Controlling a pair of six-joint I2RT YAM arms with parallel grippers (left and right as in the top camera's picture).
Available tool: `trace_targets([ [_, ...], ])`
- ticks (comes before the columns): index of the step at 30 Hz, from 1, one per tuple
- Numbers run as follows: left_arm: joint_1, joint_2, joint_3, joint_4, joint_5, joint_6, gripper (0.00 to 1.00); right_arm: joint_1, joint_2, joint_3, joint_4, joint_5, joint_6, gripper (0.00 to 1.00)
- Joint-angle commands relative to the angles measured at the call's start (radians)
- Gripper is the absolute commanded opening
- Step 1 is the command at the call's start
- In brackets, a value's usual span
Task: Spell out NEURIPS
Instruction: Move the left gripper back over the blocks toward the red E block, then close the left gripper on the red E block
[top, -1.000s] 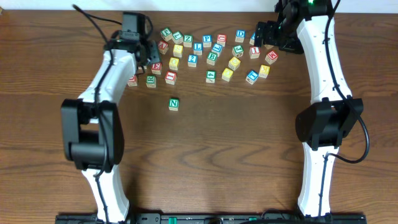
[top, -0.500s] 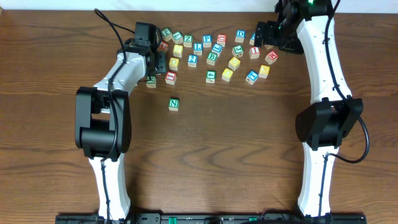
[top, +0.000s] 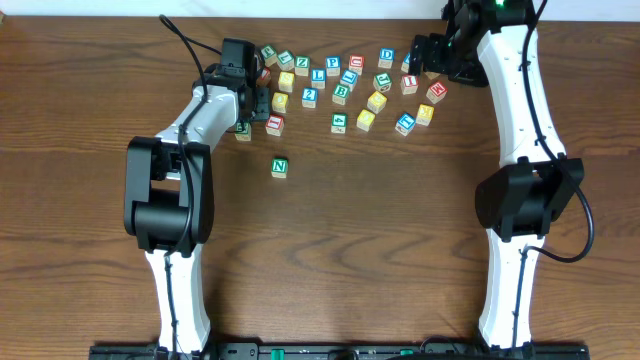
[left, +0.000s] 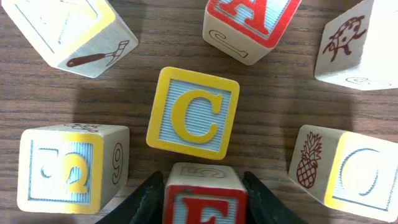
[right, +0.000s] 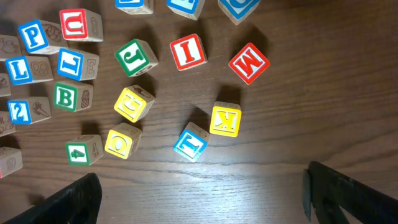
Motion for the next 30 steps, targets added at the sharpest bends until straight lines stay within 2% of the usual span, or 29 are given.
trace_targets([
  [1, -0.002, 0.004, 0.021, -0.006, -0.013, 0.01, 0.34, 0.01, -0.014, 0.019, -0.001, -0.003, 0.006, 0.99],
  [12, -0.002, -0.107, 0.021, -0.029, -0.013, 0.009, 0.32, 0.01, -0.014, 0.019, -0.001, -0.003, 0.006, 0.99],
  [21, -0.055, -0.347, 0.021, -0.172, -0.013, -0.003, 0.31, 0.01, -0.014, 0.019, -0.001, -0.003, 0.006, 0.99],
  [26, -0.161, -0.436, 0.021, -0.331, -0.013, -0.078, 0.32, 0.01, -0.014, 0.019, -0.001, -0.003, 0.006, 0.99],
  [28, -0.221, -0.419, 0.0, -0.428, -0.013, -0.17, 0.32, 0.01, -0.014, 0.019, -0.001, -0.003, 0.006, 0.99],
  [30, -0.277, -0.381, -0.049, -0.45, -0.014, -0.25, 0.32, 0.01, -0.014, 0.019, -0.001, -0.003, 0.006, 0.99],
])
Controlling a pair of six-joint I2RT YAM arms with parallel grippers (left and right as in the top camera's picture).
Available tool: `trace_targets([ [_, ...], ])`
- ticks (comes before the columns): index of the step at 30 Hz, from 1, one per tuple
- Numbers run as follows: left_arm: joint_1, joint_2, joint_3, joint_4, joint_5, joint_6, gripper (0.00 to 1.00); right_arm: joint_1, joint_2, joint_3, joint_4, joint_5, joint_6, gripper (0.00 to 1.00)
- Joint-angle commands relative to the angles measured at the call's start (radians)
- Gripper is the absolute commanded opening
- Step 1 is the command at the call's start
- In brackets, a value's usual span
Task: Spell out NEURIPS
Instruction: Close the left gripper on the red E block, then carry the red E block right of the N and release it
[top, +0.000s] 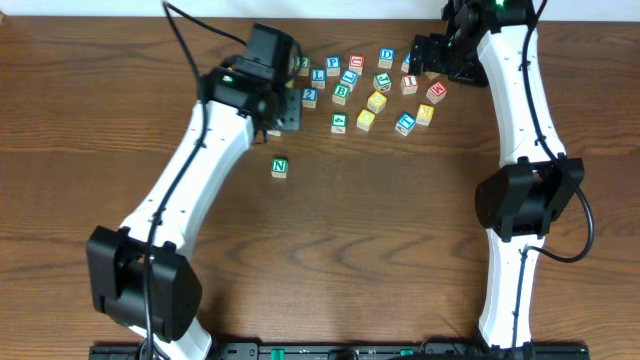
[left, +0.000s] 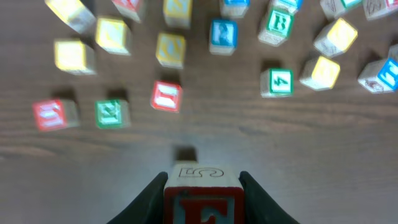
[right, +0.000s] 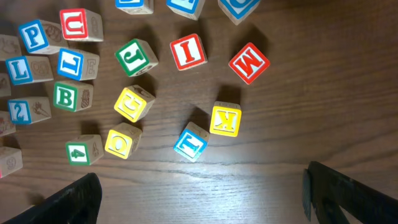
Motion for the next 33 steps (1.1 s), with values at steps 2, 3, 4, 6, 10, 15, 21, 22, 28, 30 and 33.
trace_targets([
  [2, -0.076, 0.083, -0.073, -0.008, -0.008, -0.15, 0.32, 0.01, -0.014, 0.019, -0.001, -0.003, 0.006, 0.99],
  [3, -0.086, 0.101, -0.076, -0.008, -0.008, -0.163, 0.32, 0.01, -0.014, 0.019, -0.001, -0.003, 0.006, 0.99],
  [4, -0.098, 0.13, -0.076, -0.008, -0.008, -0.163, 0.32, 0.01, -0.014, 0.019, -0.001, -0.003, 0.006, 0.99],
  [6, -0.118, 0.18, -0.076, -0.007, -0.009, -0.174, 0.32, 0.01, -0.014, 0.019, -0.001, -0.003, 0.006, 0.99],
  [10, -0.139, 0.279, -0.076, -0.023, -0.008, -0.224, 0.32, 0.01, -0.014, 0.019, -0.001, -0.003, 0.006, 0.99],
  [15, -0.138, 0.317, -0.076, -0.025, -0.016, -0.223, 0.31, 0.01, -0.014, 0.019, -0.001, -0.003, 0.006, 0.99],
  [21, -0.136, 0.318, -0.121, 0.097, -0.126, -0.222, 0.31, 0.01, -0.014, 0.019, -0.001, -0.003, 0.006, 0.99],
  [22, -0.136, 0.318, -0.121, 0.098, -0.126, -0.222, 0.31, 0.01, -0.014, 0.019, -0.001, -0.003, 0.006, 0.99],
  [28, -0.134, 0.319, -0.133, 0.097, -0.125, -0.215, 0.33, 0.01, -0.014, 0.019, -0.001, -0.003, 0.006, 0.99],
  [30, -0.134, 0.319, -0.133, 0.097, -0.125, -0.215, 0.39, 0.01, -0.014, 0.019, -0.001, -0.003, 0.006, 0.99],
  [33, -0.134, 0.319, -0.133, 0.096, -0.125, -0.215, 0.43, 0.01, -0.014, 0.019, -0.001, -0.003, 0.006, 0.99],
])
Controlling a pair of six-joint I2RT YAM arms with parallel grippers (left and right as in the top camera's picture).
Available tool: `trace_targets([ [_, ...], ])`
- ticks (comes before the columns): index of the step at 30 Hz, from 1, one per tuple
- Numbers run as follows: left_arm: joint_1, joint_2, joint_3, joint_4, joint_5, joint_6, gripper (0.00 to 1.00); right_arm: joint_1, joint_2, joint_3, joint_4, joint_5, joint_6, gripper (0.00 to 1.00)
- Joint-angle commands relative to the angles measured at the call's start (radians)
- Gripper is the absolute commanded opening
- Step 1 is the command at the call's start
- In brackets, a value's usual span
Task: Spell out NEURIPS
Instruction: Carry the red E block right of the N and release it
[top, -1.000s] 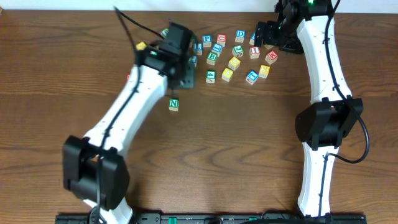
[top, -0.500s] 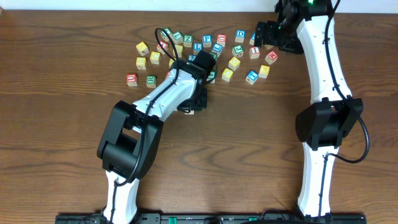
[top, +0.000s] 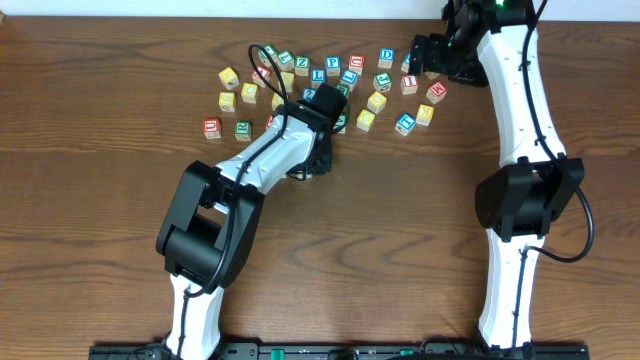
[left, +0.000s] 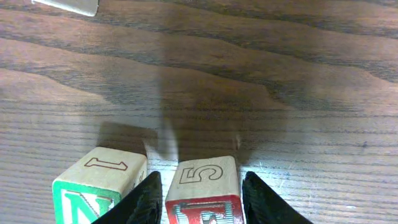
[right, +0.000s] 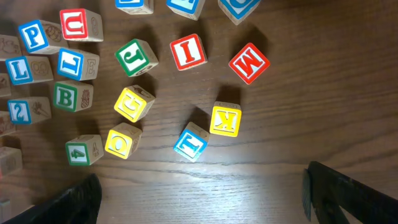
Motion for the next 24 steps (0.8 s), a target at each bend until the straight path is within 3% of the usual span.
trace_targets([
  [1, 0.004, 0.015, -0.018, -0.007, -0.016, -0.005, 0.43, 0.01, -0.014, 0.019, -0.001, -0.003, 0.006, 0.99],
  [14, 0.004, 0.007, -0.014, -0.022, -0.011, 0.143, 0.38, 0.01, -0.014, 0.019, -0.001, -0.003, 0.006, 0.99],
  [24, 0.056, -0.115, 0.071, -0.04, -0.01, 0.145, 0.47, 0.01, -0.014, 0.019, -0.001, -0.003, 0.006, 0.99],
])
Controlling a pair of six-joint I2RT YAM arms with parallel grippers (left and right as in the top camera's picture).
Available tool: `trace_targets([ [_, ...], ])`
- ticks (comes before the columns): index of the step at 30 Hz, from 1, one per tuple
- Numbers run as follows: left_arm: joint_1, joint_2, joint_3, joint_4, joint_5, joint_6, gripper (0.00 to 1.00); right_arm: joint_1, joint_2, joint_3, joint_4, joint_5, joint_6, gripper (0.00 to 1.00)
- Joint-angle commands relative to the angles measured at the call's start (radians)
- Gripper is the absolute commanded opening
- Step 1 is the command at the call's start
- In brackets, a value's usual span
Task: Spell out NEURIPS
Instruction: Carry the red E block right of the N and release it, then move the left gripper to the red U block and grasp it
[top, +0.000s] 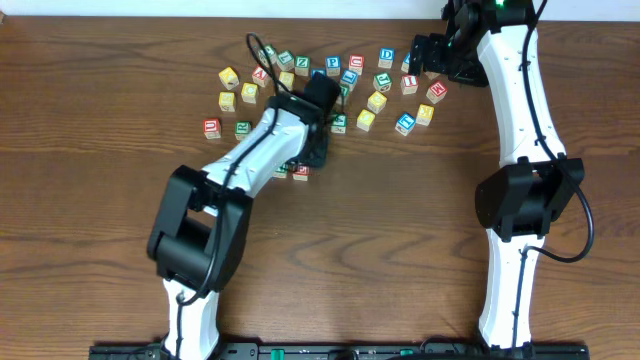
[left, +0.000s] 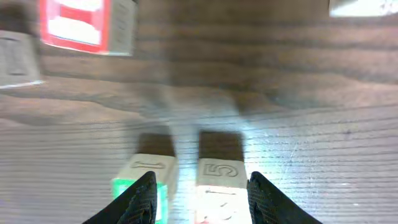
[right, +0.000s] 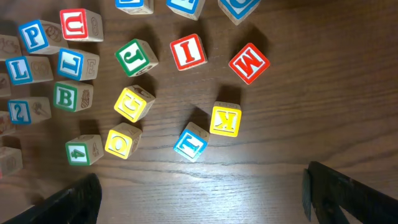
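Observation:
A wooden block with a red letter face and a carved 5 on its side, the E block (left: 221, 174), stands on the table just right of the green N block (left: 148, 171). My left gripper (left: 202, 190) hangs above the pair, open, one finger outside each block and touching neither. In the overhead view the E block (top: 301, 173) lies just below the left gripper (top: 314, 150). My right gripper (right: 199, 199) is open and holds nothing, over bare wood near the pile. A red U (right: 81, 23), a red I (right: 188, 51) and a blue P (right: 31, 35) lie in that pile.
Several loose letter blocks are scattered along the back of the table (top: 120, 230), from a yellow one (top: 229, 77) at the left to a red M (right: 249, 62) at the right. A red block (left: 84, 25) lies just behind the N and E pair.
The left jaws, shut on the E block beside the N, have opened and sit higher. The E block now stands free on the table right of the N. The right arm has not moved.
The left gripper was shut on the E block among the blocks at the back left. Then it held it above the table. Then it had it down beside the lone N in the middle. Now the block is let go there.

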Motion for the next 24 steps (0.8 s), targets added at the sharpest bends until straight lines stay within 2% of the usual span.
trace_targets([
  [1, 0.047, -0.133, 0.047, 0.0, -0.01, 0.006, 0.46, 0.01, -0.014, 0.019, -0.001, -0.003, 0.006, 0.99],
  [4, 0.107, -0.296, 0.063, 0.01, -0.01, 0.006, 0.47, 0.01, -0.014, 0.019, -0.001, -0.003, 0.006, 0.99],
  [6, 0.184, -0.406, 0.063, 0.047, -0.01, -0.007, 0.52, 0.01, -0.014, 0.019, -0.001, -0.003, 0.006, 0.99],
  [9, 0.271, -0.438, 0.063, 0.092, -0.01, -0.06, 0.52, 0.01, -0.014, 0.019, -0.001, -0.003, 0.006, 0.99],
  [12, 0.363, -0.409, 0.063, 0.172, -0.01, -0.161, 0.53, 0.01, -0.014, 0.019, -0.001, -0.003, 0.006, 0.99],
  [14, 0.399, -0.383, 0.063, 0.241, -0.01, -0.184, 0.53, 0.01, -0.014, 0.019, -0.001, -0.003, 0.006, 0.99],
  [17, 0.434, -0.297, 0.063, 0.287, -0.014, -0.315, 0.53, 0.01, -0.014, 0.019, -0.001, -0.003, 0.006, 0.99],
  [20, 0.459, -0.192, 0.063, 0.294, -0.048, -0.487, 0.53, 0.01, -0.014, 0.019, -0.001, -0.003, 0.006, 0.99],
  [24, 0.487, -0.047, 0.063, 0.266, -0.066, -0.614, 0.52, 0.01, -0.014, 0.019, -0.001, -0.003, 0.006, 0.99],
])
